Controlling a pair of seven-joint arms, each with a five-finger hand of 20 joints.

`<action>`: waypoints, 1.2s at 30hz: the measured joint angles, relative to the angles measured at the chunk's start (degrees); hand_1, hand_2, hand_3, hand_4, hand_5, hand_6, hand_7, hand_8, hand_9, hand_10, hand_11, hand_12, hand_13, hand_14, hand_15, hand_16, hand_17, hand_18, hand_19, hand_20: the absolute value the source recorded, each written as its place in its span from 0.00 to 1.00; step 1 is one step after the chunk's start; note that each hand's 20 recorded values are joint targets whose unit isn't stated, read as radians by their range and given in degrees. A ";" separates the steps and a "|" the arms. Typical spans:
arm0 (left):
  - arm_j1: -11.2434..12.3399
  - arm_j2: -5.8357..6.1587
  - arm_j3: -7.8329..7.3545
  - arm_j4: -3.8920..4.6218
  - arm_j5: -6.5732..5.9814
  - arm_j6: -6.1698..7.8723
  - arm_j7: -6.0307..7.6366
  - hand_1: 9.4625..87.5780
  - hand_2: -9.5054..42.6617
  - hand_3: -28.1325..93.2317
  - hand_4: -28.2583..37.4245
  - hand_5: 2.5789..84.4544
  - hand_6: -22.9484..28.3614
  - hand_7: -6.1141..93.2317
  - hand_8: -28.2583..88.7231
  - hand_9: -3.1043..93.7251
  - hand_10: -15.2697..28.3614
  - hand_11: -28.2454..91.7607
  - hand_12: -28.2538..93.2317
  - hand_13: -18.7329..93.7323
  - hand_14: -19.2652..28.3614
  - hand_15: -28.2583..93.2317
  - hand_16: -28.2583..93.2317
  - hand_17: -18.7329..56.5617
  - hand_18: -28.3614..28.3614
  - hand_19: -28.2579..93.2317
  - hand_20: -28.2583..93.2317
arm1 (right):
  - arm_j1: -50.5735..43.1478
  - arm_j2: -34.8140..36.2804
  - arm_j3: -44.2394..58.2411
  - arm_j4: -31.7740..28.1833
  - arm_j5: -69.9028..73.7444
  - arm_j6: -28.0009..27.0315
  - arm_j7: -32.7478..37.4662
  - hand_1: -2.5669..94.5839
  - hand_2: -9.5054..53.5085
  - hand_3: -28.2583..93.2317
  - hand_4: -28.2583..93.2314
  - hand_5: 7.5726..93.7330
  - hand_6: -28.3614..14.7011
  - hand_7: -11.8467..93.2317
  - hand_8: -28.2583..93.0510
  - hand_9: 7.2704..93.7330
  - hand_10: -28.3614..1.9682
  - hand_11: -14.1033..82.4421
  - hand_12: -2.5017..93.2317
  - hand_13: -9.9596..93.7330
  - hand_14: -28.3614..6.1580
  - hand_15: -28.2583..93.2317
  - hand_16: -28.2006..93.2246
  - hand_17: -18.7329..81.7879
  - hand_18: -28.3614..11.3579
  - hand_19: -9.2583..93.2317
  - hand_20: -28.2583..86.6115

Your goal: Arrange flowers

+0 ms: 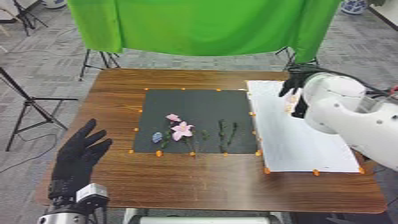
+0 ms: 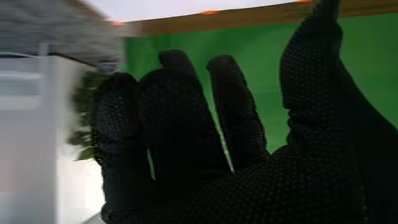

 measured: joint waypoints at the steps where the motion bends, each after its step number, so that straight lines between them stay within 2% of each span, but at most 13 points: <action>1: -0.06 -0.04 0.01 0.00 0.00 -0.05 0.00 0.25 0.31 0.76 0.08 0.41 0.61 0.18 0.17 0.36 0.76 0.50 0.33 0.36 0.92 0.75 0.13 0.11 0.84 0.59 0.36 | -0.13 0.22 0.19 0.54 0.05 0.08 0.08 0.43 0.04 0.85 0.04 0.49 0.53 0.28 0.15 0.55 0.32 0.31 0.17 0.79 0.64 0.90 0.34 0.62 0.23 1.00 0.40; 7: -0.69 -0.05 0.56 0.11 -0.01 -0.29 0.14 0.25 0.31 0.76 0.08 0.41 0.61 0.18 0.17 0.36 0.76 0.50 0.33 0.36 0.92 0.75 0.13 0.11 0.84 0.59 0.36 | -0.84 0.48 0.52 2.49 0.46 0.36 0.39 0.43 0.04 0.85 0.04 0.49 0.54 0.29 0.15 0.56 0.33 0.31 0.17 0.79 0.65 0.91 0.34 0.62 0.23 1.00 0.40; 16: -1.04 -0.05 0.56 0.22 0.00 -0.77 0.09 0.25 0.31 0.76 0.08 0.41 0.61 0.18 0.17 0.36 0.76 0.50 0.33 0.36 0.92 0.76 0.13 0.11 0.84 0.59 0.36 | -2.56 -0.07 0.51 3.62 1.08 1.14 0.12 0.43 0.04 0.86 0.03 0.50 0.58 0.30 0.14 0.58 0.36 0.32 0.17 0.80 0.66 0.91 0.34 0.63 0.22 1.00 0.42; 25: -1.52 -0.29 0.61 0.61 0.05 -1.13 0.10 0.25 0.31 0.76 0.09 0.41 0.61 0.18 0.17 0.36 0.76 0.50 0.33 0.36 0.92 0.75 0.13 0.11 0.84 0.59 0.36 | -3.86 -3.29 0.58 7.06 2.24 0.63 0.00 0.43 0.04 0.86 0.03 0.44 0.64 0.28 0.13 0.62 0.39 0.33 0.18 0.81 0.68 0.92 0.34 0.64 0.21 1.00 0.45; 28: -1.94 0.15 1.14 0.70 -0.54 -1.11 0.69 0.25 0.31 0.76 0.09 0.41 0.61 0.18 0.17 0.36 0.76 0.50 0.33 0.36 0.92 0.75 0.13 0.11 0.84 0.59 0.36 | -4.17 -4.80 0.91 8.44 2.83 -0.49 0.06 0.44 0.03 0.86 0.03 0.43 0.65 0.28 0.13 0.63 0.39 0.33 0.18 0.82 0.68 0.92 0.35 0.64 0.21 1.00 0.45; 32: -2.43 1.40 1.85 0.79 -1.60 -1.07 1.68 0.25 0.31 0.77 0.09 0.41 0.61 0.18 0.17 0.36 0.76 0.50 0.33 0.36 0.92 0.75 0.13 0.11 0.84 0.59 0.36 | -4.81 -6.58 1.78 9.66 3.29 -2.23 0.26 0.44 0.04 0.86 0.03 0.43 0.65 0.28 0.13 0.63 0.39 0.33 0.18 0.82 0.68 0.92 0.35 0.64 0.21 1.00 0.46; 36: -2.51 1.81 1.83 0.84 -1.83 -1.07 1.91 0.25 0.31 0.77 0.09 0.41 0.61 0.18 0.17 0.36 0.76 0.50 0.33 0.36 0.92 0.76 0.13 0.11 0.84 0.59 0.36 | -5.36 -7.40 1.88 10.17 3.54 -2.43 0.56 0.44 0.04 0.86 0.03 0.46 0.65 0.28 0.13 0.63 0.39 0.33 0.18 0.82 0.68 0.92 0.35 0.64 0.21 1.00 0.46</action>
